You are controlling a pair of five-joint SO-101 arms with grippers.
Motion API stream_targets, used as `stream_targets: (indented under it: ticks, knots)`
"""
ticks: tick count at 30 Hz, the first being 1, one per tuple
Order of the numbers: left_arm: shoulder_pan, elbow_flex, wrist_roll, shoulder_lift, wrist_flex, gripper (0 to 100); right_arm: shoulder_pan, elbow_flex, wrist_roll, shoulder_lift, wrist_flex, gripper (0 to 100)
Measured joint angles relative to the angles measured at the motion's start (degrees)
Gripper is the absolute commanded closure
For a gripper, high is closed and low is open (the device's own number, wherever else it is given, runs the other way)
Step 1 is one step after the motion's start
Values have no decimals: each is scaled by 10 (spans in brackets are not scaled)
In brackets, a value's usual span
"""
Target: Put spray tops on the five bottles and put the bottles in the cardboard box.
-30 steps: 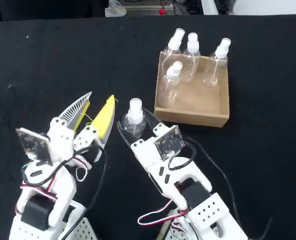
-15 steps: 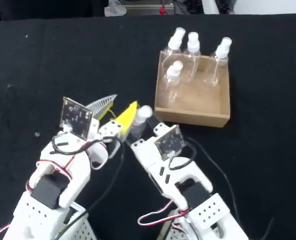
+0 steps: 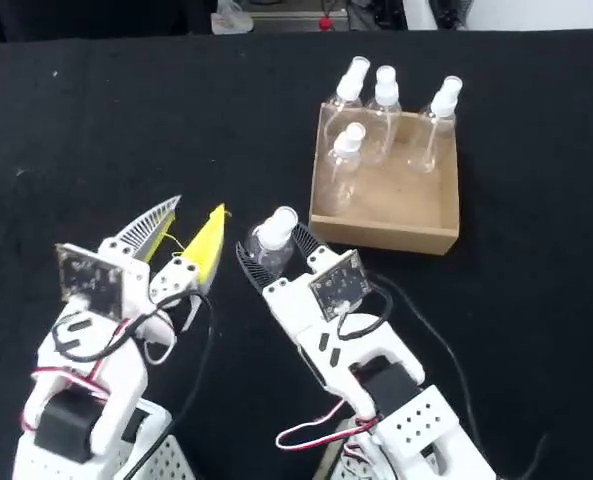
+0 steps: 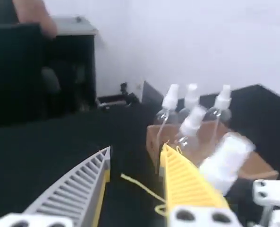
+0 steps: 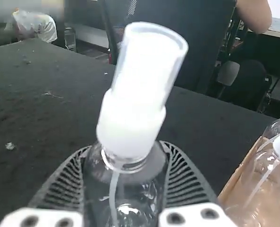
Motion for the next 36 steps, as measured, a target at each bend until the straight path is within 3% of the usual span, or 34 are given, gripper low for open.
stream_targets:
  ticks: [4, 8, 13, 20, 28, 36]
  knots:
    - [-35, 97, 4, -33, -36, 830, 36, -5, 1, 0, 39, 987]
    - [-44, 182, 52, -53, -76, 830, 91, -61, 0, 0, 127, 987]
    - [-42, 258, 62, -61, -137, 830, 164, -151, 1, 0, 228, 987]
    - [-42, 295, 65, -60, -191, 830, 310, -217, -40, 0, 255, 988]
    - [-42, 300, 68, -61, -196, 830, 352, -189, -50, 45, 133, 988]
    - [-42, 300, 68, -61, -196, 830, 367, -181, -50, 222, -30, 988]
